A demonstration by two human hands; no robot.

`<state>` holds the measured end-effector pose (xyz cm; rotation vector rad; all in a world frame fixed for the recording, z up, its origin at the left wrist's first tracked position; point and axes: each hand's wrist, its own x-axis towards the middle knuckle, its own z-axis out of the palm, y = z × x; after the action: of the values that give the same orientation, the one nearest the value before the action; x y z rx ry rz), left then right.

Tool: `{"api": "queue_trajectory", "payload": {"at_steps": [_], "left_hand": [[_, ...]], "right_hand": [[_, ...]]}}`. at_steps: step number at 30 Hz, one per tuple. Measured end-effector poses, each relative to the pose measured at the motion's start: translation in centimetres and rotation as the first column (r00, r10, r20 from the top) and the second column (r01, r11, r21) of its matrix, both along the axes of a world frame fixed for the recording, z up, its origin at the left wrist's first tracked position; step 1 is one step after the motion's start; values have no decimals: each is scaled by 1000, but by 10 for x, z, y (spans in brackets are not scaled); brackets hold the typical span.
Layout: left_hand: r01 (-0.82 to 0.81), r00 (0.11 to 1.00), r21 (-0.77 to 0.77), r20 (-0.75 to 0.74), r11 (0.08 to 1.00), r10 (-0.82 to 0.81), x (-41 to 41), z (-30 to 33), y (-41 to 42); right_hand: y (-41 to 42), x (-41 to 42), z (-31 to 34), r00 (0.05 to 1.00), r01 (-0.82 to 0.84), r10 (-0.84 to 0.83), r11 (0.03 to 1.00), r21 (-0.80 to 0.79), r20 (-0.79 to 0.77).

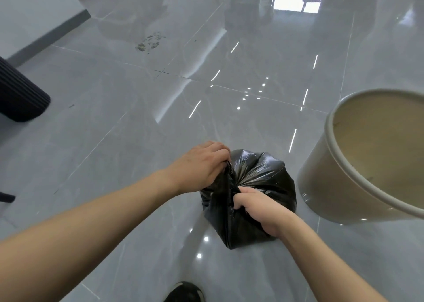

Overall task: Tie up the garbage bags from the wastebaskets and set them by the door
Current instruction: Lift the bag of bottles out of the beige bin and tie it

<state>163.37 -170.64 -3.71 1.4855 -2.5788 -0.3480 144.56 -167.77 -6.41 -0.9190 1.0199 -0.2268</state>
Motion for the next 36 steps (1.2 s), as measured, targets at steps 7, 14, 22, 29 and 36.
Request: {"api": "queue_trajectory", "payload": {"at_steps": [7,14,22,29,36], "left_hand": [[-96,993,186,-52,978,107,2,-2,-9],[-119,985,317,-79,941,152,-5,23,-15],[-302,765,429,-424,852,484,24,32,-20],[-328,469,399,-718,856,514,6,-7,-21],[-353,409,574,-616,739,673,0,-23,-28]], "right_hand": [[-7,-10,17,997,-61,60,998,-30,-41],[-30,21,65,576,-692,340,687,-221,-744],[-44,50,95,313,-888,-175,295,-353,-934],[-36,30,62,495,-800,-461,89,-594,-736],[-38,25,42,621,-735,-486,-88,-672,-615]]}}
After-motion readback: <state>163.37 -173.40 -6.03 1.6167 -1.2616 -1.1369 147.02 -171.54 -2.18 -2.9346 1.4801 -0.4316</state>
